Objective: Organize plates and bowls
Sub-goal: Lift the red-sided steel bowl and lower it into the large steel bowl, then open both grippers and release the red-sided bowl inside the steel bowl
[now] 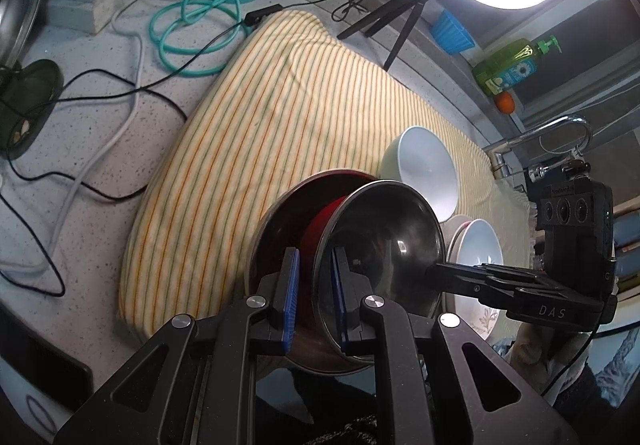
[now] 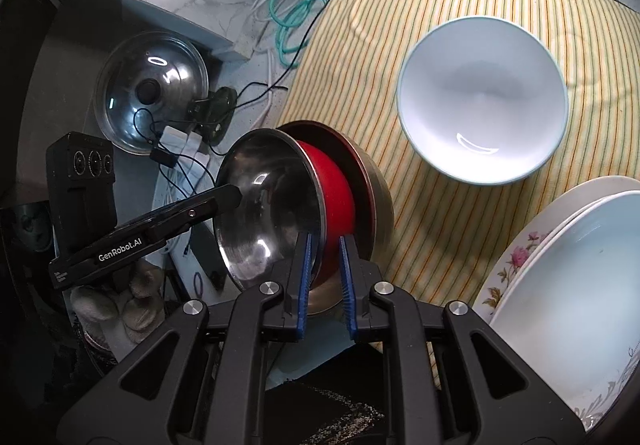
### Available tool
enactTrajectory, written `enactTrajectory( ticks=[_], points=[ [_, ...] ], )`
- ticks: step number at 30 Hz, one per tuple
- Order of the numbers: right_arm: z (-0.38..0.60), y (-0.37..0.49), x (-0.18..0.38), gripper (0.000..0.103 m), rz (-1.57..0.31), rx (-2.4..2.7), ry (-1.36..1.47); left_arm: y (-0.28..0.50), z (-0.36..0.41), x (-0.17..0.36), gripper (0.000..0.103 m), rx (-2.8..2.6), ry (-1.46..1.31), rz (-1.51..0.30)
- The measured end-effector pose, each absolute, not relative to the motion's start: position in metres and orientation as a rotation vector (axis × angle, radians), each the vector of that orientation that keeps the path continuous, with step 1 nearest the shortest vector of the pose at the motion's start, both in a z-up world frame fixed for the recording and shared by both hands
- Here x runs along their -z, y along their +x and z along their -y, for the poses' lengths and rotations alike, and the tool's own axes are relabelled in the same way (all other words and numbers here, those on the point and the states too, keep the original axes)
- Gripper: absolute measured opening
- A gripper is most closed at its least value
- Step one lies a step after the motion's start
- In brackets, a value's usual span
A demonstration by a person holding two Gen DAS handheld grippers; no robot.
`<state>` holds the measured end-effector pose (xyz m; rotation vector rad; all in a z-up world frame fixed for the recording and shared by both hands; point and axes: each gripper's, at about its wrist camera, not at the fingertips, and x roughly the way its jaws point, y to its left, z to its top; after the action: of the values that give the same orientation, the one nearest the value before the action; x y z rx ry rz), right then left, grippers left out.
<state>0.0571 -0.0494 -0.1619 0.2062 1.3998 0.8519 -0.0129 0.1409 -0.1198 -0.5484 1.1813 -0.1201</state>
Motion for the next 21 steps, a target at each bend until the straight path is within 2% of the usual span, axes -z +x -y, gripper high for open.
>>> enactTrajectory(
  ticks=[16, 18, 20, 21],
  points=[
    [0.037, 0.057, 0.17, 0.016, -1.418, -0.82, 0.141, -0.011, -0.142, 0.133, 0.014, 0.097, -0.549, -1.221],
    [0.035, 0.058, 0.169, 0.022, -1.413, -0.824, 0.133, -0.011, -0.142, 0.132, 0.013, 0.096, -0.544, -1.217],
    [0.034, 0.058, 0.166, 0.038, -1.401, -0.843, 0.146, -0.011, -0.143, 0.13, 0.014, 0.096, -0.55, -1.212],
    [0.033, 0.058, 0.163, 0.04, -1.389, -0.85, 0.14, -0.011, -0.143, 0.129, 0.014, 0.094, -0.546, -1.21]
  ],
)
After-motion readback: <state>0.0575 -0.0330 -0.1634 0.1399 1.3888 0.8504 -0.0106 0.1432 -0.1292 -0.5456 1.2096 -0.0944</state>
